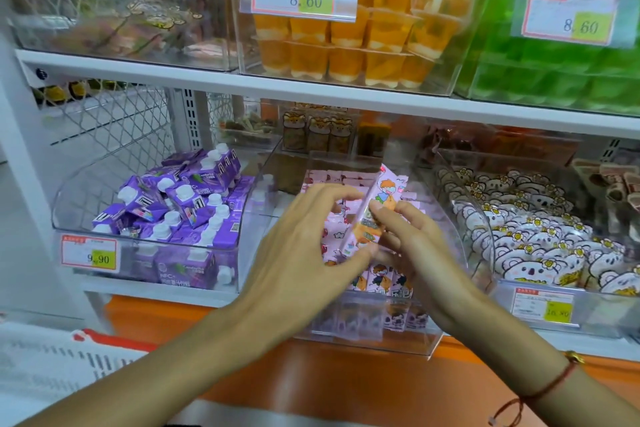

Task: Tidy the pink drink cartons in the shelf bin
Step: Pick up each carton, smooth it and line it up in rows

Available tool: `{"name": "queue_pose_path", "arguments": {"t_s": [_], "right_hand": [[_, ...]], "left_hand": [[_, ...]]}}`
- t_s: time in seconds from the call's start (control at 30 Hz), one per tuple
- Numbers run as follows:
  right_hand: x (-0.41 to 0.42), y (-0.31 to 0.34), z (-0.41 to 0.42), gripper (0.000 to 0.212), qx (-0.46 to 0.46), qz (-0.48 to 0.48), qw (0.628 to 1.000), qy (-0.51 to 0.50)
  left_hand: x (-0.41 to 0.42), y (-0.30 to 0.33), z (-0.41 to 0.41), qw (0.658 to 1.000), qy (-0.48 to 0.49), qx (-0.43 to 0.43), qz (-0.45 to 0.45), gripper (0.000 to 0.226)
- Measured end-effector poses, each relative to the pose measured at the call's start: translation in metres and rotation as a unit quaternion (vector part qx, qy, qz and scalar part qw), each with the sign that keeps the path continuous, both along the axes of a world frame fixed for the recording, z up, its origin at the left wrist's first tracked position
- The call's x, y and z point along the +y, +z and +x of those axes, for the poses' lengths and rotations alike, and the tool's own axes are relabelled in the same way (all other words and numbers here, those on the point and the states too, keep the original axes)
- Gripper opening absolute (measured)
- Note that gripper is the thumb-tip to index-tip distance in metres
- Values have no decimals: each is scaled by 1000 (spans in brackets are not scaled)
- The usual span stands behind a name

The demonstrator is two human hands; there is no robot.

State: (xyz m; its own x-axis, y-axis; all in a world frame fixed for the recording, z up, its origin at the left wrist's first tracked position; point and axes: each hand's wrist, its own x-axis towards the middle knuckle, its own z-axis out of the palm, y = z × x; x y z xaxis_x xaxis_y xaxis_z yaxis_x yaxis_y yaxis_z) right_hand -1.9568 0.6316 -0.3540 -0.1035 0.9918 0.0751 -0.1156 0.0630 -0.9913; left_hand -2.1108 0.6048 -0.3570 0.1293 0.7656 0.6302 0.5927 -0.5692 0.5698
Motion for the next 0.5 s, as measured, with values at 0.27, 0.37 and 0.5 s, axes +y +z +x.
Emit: {"name": "queue_pose_path", "arguments": {"t_s": [0.27, 0.37, 0.5], "right_hand": [[3, 7, 1, 33, 46, 6, 999, 6], [0, 10, 4, 28, 65, 10, 997, 33], [-5, 11, 4, 30, 37, 50, 998, -1]], "left_hand": [[8, -3, -2, 999, -2, -39, -8, 42], [9, -6, -5, 999, -5, -22, -26, 36], [12, -10, -6, 999, 21, 22, 9, 37]]}}
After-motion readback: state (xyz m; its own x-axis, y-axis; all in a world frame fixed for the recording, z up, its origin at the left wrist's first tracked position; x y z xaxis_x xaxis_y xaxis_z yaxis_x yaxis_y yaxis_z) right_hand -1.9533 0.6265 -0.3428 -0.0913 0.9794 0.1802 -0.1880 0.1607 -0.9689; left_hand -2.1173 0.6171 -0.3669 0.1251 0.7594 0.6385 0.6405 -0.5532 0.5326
